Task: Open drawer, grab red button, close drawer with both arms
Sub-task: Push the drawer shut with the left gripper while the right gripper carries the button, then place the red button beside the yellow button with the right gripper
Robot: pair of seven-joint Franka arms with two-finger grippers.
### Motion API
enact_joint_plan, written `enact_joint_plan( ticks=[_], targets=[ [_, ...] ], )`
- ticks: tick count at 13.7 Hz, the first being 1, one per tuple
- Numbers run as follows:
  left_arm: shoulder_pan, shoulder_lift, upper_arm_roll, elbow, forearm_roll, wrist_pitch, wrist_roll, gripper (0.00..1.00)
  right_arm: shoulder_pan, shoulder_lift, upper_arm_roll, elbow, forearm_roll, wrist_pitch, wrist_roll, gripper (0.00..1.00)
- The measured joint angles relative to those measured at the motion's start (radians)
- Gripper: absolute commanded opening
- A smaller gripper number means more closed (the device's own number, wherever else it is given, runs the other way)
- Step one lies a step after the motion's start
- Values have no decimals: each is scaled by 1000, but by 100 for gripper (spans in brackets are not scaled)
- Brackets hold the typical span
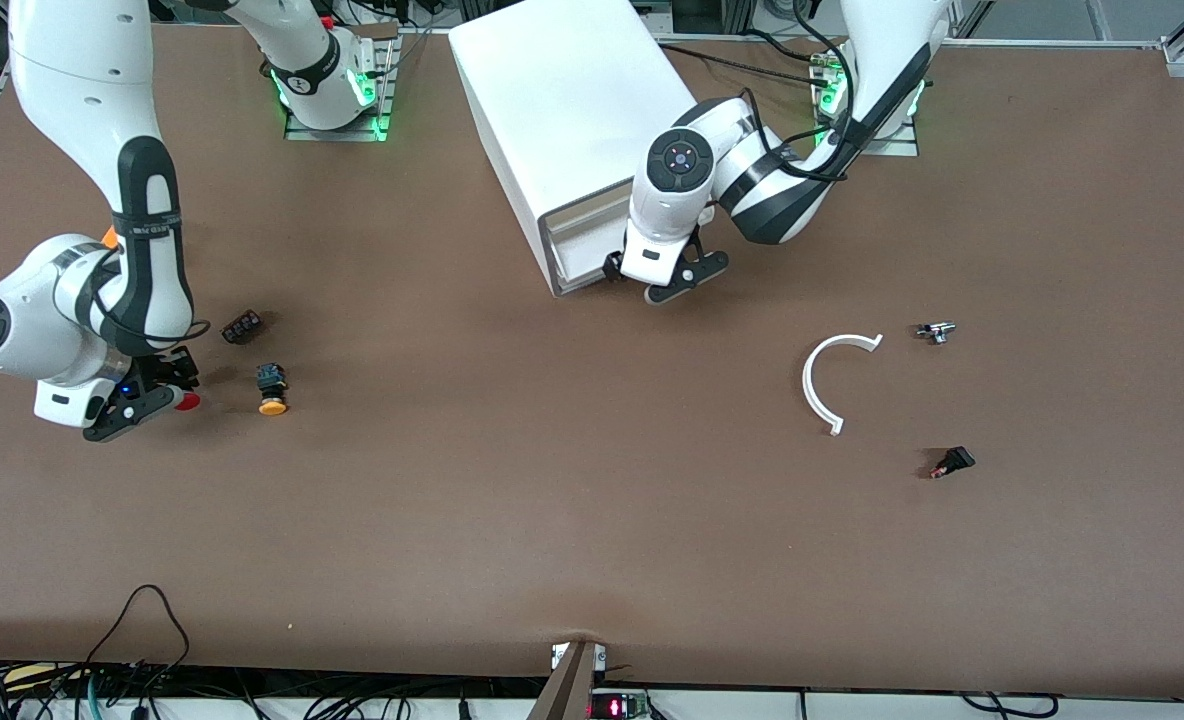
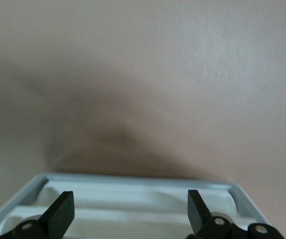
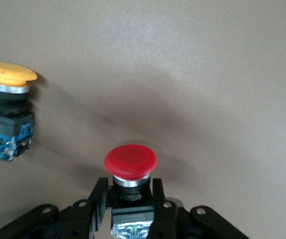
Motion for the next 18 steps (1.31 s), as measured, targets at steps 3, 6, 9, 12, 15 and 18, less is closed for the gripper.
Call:
enact_joint_plan(
  ticks=[3, 6, 9, 12, 15, 18],
  targets=[
    [-1, 21, -20, 0, -32, 0, 0, 100, -1, 27, 13, 1, 25, 22, -2, 40],
    [-1, 42, -41, 1, -33, 0, 0, 100, -7, 31, 24, 1, 29, 37, -2, 100],
    [0, 47, -52, 5, -58, 1, 2, 100, -12, 31, 28, 5, 42, 37, -2, 100],
    [2, 48, -52, 8, -65, 1, 2, 100, -8, 23, 34, 38, 50, 31, 22, 100],
    [19, 49, -53, 20, -69, 1, 29, 100, 28, -16, 35, 69, 53, -9, 109, 100],
    [106, 49, -52, 72, -69, -38, 132, 100, 142, -71, -23, 77, 53, -94, 253, 100]
  ],
)
